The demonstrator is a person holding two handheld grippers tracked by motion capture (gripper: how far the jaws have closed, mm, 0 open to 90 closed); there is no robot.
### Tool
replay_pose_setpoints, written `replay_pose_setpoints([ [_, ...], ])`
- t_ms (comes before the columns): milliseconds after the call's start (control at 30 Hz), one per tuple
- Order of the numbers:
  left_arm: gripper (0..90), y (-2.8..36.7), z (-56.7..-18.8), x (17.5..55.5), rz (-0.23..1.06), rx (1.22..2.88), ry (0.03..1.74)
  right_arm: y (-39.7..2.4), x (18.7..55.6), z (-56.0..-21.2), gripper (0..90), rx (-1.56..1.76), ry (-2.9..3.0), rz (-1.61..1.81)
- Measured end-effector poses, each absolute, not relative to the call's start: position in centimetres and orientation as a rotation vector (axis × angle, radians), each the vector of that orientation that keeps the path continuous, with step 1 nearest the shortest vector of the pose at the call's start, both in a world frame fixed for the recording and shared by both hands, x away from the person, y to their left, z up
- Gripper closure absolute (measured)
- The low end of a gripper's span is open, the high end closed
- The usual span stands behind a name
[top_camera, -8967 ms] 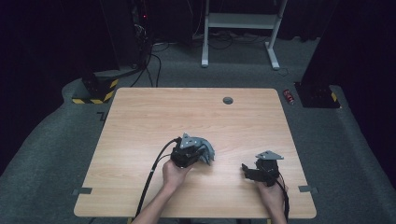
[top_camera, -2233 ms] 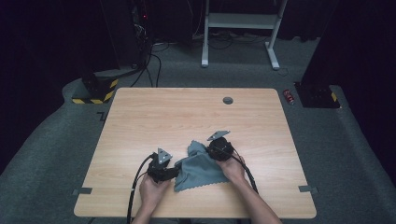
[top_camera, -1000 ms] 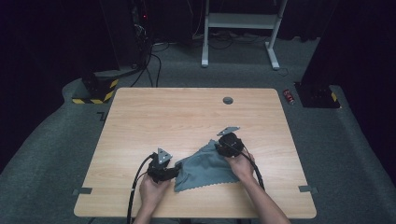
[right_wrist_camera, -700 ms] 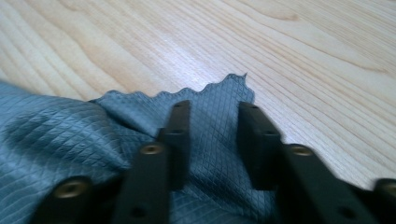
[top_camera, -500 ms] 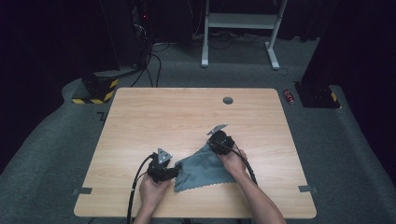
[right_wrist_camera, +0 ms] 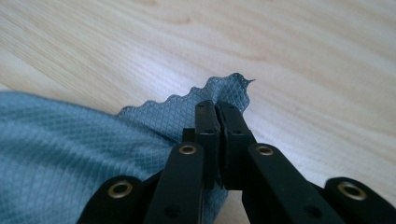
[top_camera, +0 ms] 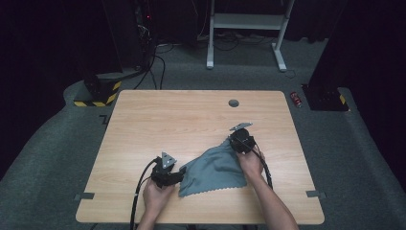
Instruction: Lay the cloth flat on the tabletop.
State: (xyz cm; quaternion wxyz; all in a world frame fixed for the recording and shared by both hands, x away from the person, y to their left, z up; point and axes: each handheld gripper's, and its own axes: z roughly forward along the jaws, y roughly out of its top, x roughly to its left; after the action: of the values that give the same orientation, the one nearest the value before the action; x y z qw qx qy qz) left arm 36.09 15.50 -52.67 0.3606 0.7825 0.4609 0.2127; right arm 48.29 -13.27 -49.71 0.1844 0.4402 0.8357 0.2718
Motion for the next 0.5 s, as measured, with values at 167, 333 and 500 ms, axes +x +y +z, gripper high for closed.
replay_pose_setpoints([
  [167, 40.9, 15.5, -52.7, 36.1, 0.545, 2.017, 1.187, -13.1, 47.5, -49.0, 73.9, 1.222, 2.336, 0.823],
  [333, 41.7, 15.6, -52.6, 36.1, 0.539, 2.016, 1.183, -12.5, 44.6, -47.8, 68.0, 1.092, 2.36, 0.934],
  [500, 49.5, 15.7, -51.7, 36.5, 0.462, 2.014, 1.175, -13.2, 41.9, -48.6, 65.9, 1.037, 2.4, 0.933],
])
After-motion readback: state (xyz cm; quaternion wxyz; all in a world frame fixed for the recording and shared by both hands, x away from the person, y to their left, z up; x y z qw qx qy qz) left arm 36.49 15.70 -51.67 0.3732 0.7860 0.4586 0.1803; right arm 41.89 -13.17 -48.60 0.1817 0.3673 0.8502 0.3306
